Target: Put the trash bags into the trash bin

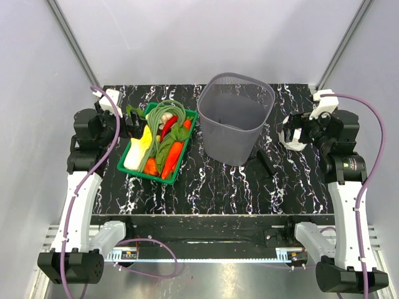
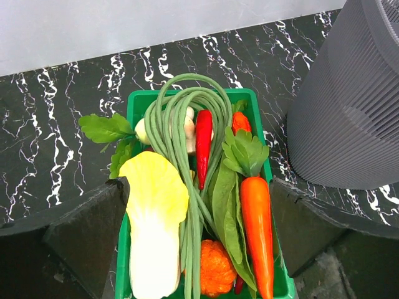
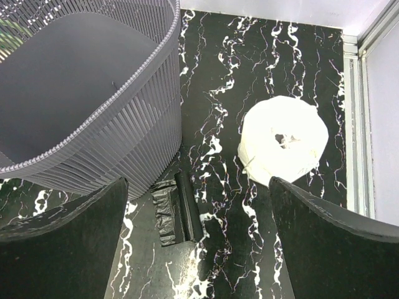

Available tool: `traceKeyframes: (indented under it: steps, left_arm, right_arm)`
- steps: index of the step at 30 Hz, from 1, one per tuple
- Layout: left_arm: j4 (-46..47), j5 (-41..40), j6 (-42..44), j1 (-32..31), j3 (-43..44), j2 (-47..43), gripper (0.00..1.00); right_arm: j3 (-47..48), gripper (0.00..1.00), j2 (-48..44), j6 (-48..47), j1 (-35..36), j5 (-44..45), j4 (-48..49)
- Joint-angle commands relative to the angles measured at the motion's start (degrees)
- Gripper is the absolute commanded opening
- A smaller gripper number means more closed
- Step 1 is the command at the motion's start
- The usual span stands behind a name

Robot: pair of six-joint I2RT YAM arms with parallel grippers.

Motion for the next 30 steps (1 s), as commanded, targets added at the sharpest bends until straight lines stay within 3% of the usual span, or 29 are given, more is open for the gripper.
traceKeyframes:
  steps: [1, 14, 26, 30]
  left_arm:
    - [2.9, -1.7, 1.1, -0.1, 0.1, -1.5, 0.99]
    - [0.7, -2.4, 2.5, -0.1, -0.6, -3.0, 0.99]
    - [-15.4, 2.0, 16.0, -0.1, 3.2, -5.9, 0.99]
    - [-13.5, -3.1, 19.0, -0.1, -1.5, -2.7, 0.99]
  right_arm:
    - [-0.3, 1.00, -1.0, -0.9, -0.2, -2.0, 1.1]
    - [-0.1, 1.00, -0.7, -1.5, -0.2, -3.6, -1.1]
    - [4.6, 1.00, -0.9, -9.5, -0.2, -9.3, -16.6]
    - [2.5, 1.00, -1.8, -12.5, -0.2, -7.1, -17.4]
